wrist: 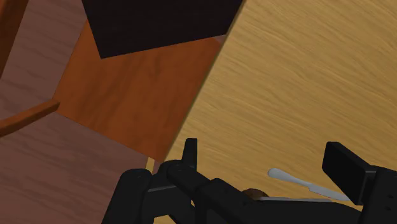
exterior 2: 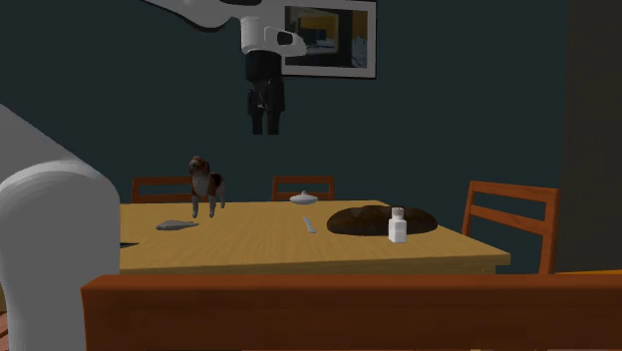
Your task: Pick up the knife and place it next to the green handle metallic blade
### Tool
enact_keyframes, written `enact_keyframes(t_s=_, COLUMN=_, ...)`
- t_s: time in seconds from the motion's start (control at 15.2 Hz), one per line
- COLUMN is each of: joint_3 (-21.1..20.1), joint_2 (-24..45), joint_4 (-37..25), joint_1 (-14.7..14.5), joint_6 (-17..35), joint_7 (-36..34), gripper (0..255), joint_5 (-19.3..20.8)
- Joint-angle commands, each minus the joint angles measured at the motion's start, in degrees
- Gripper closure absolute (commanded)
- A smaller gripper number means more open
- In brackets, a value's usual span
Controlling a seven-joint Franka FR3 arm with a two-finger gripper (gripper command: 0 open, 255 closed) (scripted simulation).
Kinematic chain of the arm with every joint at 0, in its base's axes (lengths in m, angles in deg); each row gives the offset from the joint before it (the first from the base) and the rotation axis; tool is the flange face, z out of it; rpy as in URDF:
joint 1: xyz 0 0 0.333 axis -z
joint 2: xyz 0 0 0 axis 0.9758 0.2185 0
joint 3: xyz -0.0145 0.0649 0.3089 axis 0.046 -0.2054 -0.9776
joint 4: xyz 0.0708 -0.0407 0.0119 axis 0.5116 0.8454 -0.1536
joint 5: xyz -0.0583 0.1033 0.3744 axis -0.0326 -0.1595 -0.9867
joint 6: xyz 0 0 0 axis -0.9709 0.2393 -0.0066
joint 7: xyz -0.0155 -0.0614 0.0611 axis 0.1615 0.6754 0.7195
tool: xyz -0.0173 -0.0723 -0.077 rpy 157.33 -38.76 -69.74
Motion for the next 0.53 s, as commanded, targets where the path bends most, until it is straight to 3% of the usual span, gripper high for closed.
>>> enact_keyframes(t_s=0.0, joint_3=0.00, joint_2=0.00, joint_4=0.00, joint_1=0.00, joint_6=0.00, joint_7=0.00, gripper=0, joint_5=0.00)
enact_keyframes(t_s=0.46, joint_3=0.22, joint_2=16.18, joint_4=-5.71, joint_1=-4.19, joint_6=7.36, joint_7=9.41, gripper=0, joint_5=1.59)
